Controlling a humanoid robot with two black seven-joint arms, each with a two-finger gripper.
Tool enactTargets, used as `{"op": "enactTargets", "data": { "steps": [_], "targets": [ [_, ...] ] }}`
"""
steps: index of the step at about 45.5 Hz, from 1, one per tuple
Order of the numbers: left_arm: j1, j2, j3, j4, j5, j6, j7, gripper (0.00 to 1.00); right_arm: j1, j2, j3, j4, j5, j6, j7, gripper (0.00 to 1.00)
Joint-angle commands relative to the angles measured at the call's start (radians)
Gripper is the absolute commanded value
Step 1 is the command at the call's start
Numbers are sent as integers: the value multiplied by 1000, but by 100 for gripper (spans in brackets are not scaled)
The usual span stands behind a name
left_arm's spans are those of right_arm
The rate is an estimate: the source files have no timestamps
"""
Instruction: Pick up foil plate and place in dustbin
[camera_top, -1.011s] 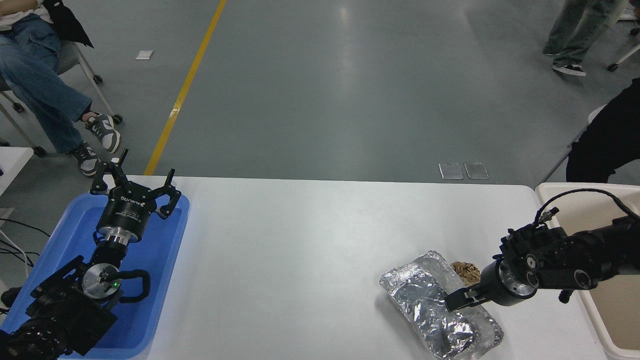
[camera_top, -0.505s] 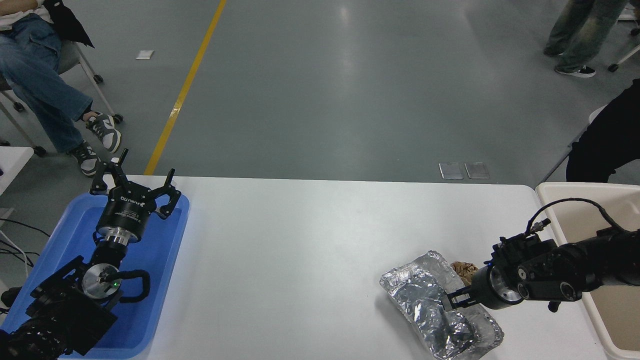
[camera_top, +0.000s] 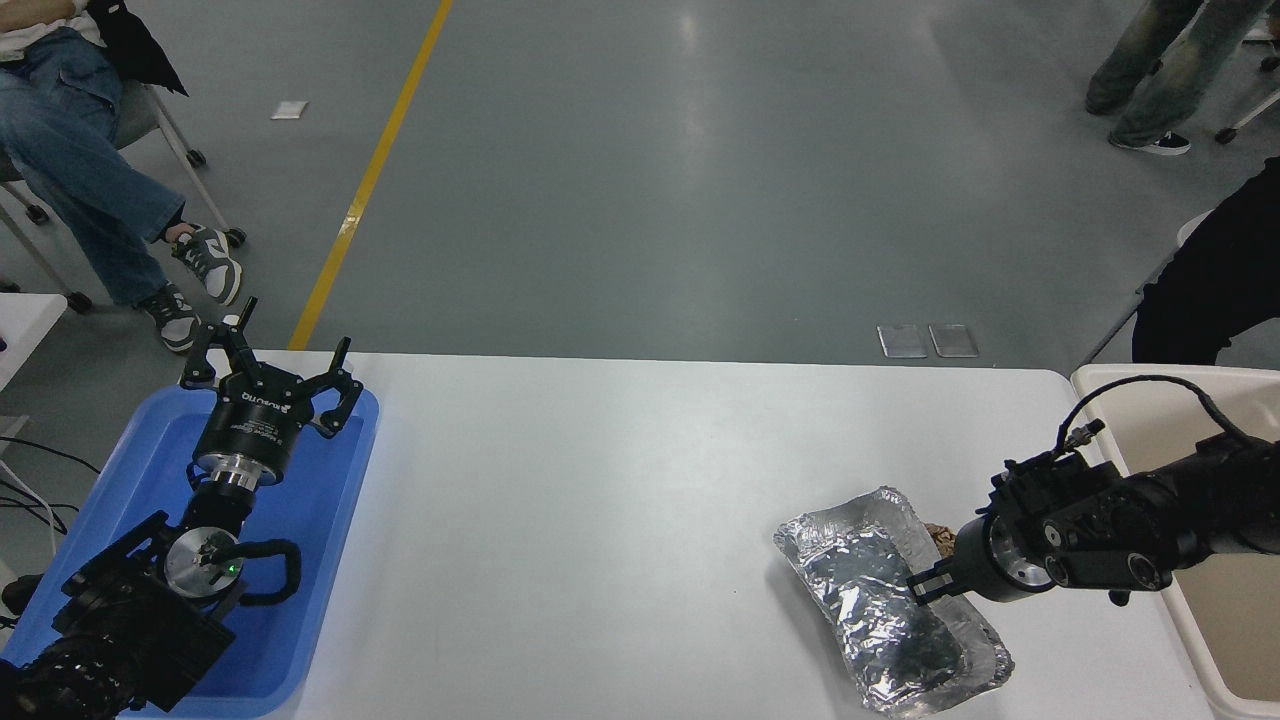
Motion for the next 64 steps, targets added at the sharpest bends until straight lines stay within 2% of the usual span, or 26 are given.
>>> {"op": "enactTargets", "data": {
  "steps": [1,17,26,39,46,54,64],
  "targets": [
    [0,0,0,-1,0,0,1,100,27,-16,-10,26,-1,6,2,0],
    [0,0,0,1,0,0,-1,100,154,-117,-13,181,-4,35,2,0],
    [0,0,0,1,0,0,1,100,295,-200,1,232,0,167,2,0],
    [0,0,0,1,0,-1,1,100,562,-295,33,238,60,464,8,0],
    [0,1,0,-1,0,0,1,100,660,-332,31,239,66,562,8,0],
    [0,1,0,-1,0,0,1,100,785,-357,8,238,66,653,8,0],
    [0,1,0,1,0,0,1,100,918,-357,-24,238,66,655,8,0]
  ]
}}
